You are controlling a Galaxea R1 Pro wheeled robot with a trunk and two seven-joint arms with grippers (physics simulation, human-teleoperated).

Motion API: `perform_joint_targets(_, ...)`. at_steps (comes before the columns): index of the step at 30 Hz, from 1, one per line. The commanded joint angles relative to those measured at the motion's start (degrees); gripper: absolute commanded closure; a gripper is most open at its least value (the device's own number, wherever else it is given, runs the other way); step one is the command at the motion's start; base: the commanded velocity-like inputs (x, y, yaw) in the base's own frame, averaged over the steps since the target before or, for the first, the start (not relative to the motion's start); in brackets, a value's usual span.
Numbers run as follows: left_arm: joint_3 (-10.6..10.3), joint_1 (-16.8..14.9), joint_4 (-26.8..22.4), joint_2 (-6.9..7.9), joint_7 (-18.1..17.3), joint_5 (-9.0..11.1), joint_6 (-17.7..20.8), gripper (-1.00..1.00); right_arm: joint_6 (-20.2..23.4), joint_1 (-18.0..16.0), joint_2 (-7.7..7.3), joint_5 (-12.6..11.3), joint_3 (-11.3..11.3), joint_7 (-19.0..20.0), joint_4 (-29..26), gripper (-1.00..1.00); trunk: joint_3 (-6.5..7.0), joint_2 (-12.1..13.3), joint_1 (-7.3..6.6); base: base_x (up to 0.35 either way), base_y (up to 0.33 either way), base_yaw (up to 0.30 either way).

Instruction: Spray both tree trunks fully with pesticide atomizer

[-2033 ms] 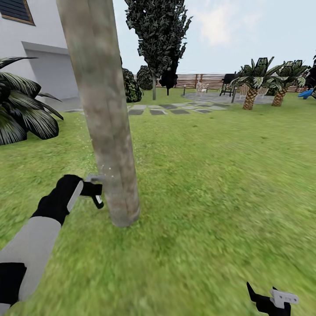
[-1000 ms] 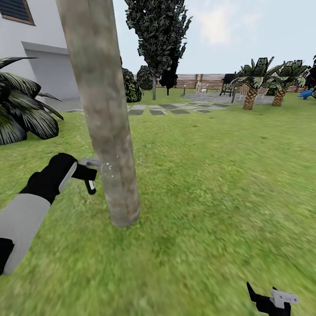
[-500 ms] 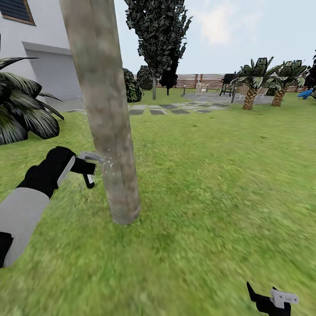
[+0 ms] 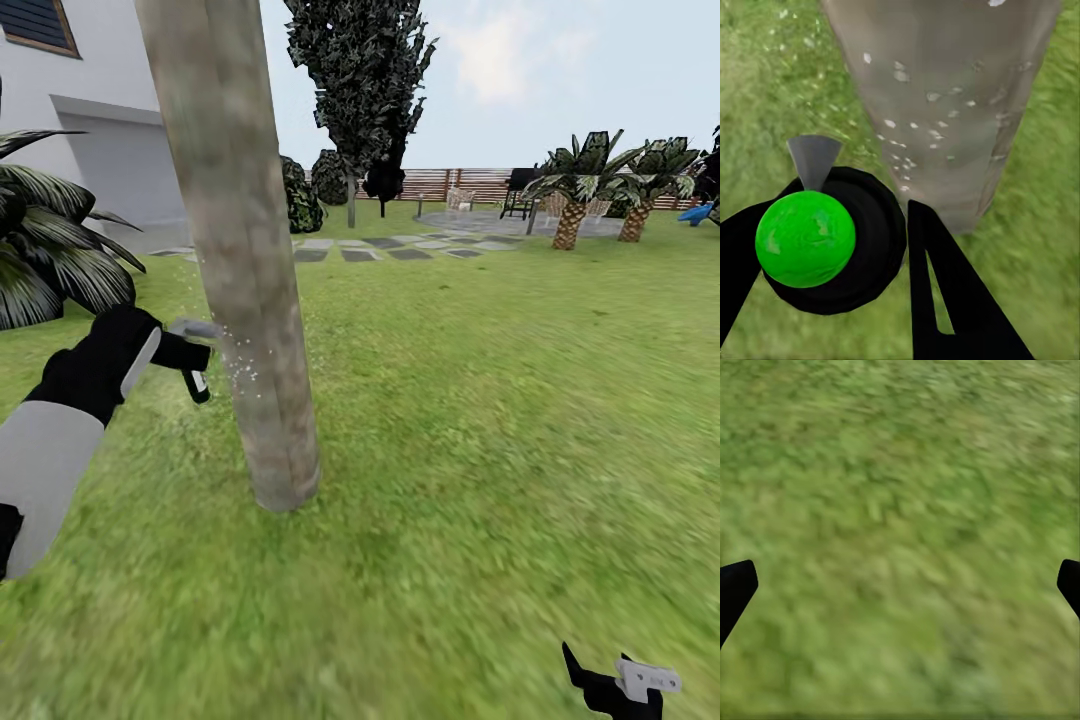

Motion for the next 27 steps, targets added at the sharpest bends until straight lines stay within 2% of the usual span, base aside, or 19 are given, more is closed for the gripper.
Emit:
perform_joint_targets(1,0.01,-0.33,-0.01,0.36,-0.04,0.40,0.07,1.00,0.00,0.00,0.00,0.00,0.00,-0.01,0.00,-1.00,0.00,0.00,0.00,0.000,0.000,0.000)
perform_joint_targets(2,0.01,-0.65,-0.02,0.42,-0.04,0.40,0.10,1.00,0.00,0.00,0.00,0.00,0.00,0.00,0.00,-1.00,0.00,0.00,0.00,0.000,0.000,0.000)
perform_joint_targets(4,-0.13,-0.97,-0.17,-0.49,-0.04,0.51,0.12,1.00,0.00,-0.01,0.00,0.00,0.00,-0.01,0.00,-1.00,0.00,0.00,0.00,0.000,0.000,0.000)
perform_joint_targets(8,-0.15,-1.47,-0.71,-3.54,-0.11,1.06,0.20,1.00,0.00,0.00,-0.05,0.00,0.00,-0.01,0.00,-1.00,0.00,0.00,0.00,0.000,0.000,0.000)
perform_joint_targets(10,-0.01,-2.40,-0.70,-3.84,-0.12,1.16,0.21,1.00,0.00,0.00,-0.08,-0.01,0.00,-0.01,0.00,-1.00,0.00,0.00,0.00,0.000,0.000,0.000)
perform_joint_targets(13,0.09,-3.28,-0.19,-3.19,-0.13,1.12,0.21,1.00,0.00,0.00,-0.09,-0.03,0.00,-0.01,0.00,-1.00,0.00,0.00,0.00,0.000,0.000,0.000)
perform_joint_targets(18,0.27,-4.62,0.01,-0.46,-0.14,1.12,0.21,1.00,0.00,0.00,-0.09,-0.05,0.00,0.00,-0.03,-1.00,0.00,0.00,0.00,0.000,0.000,0.000)
perform_joint_targets(20,0.22,-4.80,-0.22,-0.69,-0.19,1.17,0.21,1.00,0.00,0.00,-0.09,-0.07,0.00,0.01,-0.01,-1.00,0.00,0.00,0.00,0.000,0.000,0.000)
perform_joint_targets(22,0.20,-4.84,-0.60,-1.71,-0.21,1.25,0.23,1.00,0.00,0.00,-0.09,-0.06,0.00,-0.01,0.00,-1.00,0.00,0.00,0.00,0.000,0.000,0.000)
perform_joint_targets(23,0.19,-4.81,-0.74,-3.53,-0.21,1.27,0.23,1.00,0.00,0.00,-0.09,-0.06,0.00,0.01,0.00,-1.00,0.00,0.00,0.00,0.000,0.000,0.000)
perform_joint_targets(25,0.15,-4.81,-0.80,-5.59,-0.21,1.24,0.22,1.00,0.00,0.00,-0.09,-0.06,0.00,0.01,0.00,-1.00,0.00,0.00,0.00,0.000,0.000,0.000)
perform_joint_targets(27,0.12,-4.84,-0.71,-6.11,-0.21,1.21,0.21,1.00,0.00,0.00,-0.09,-0.05,0.00,0.05,0.00,-1.00,0.00,0.00,0.00,0.000,0.000,0.000)
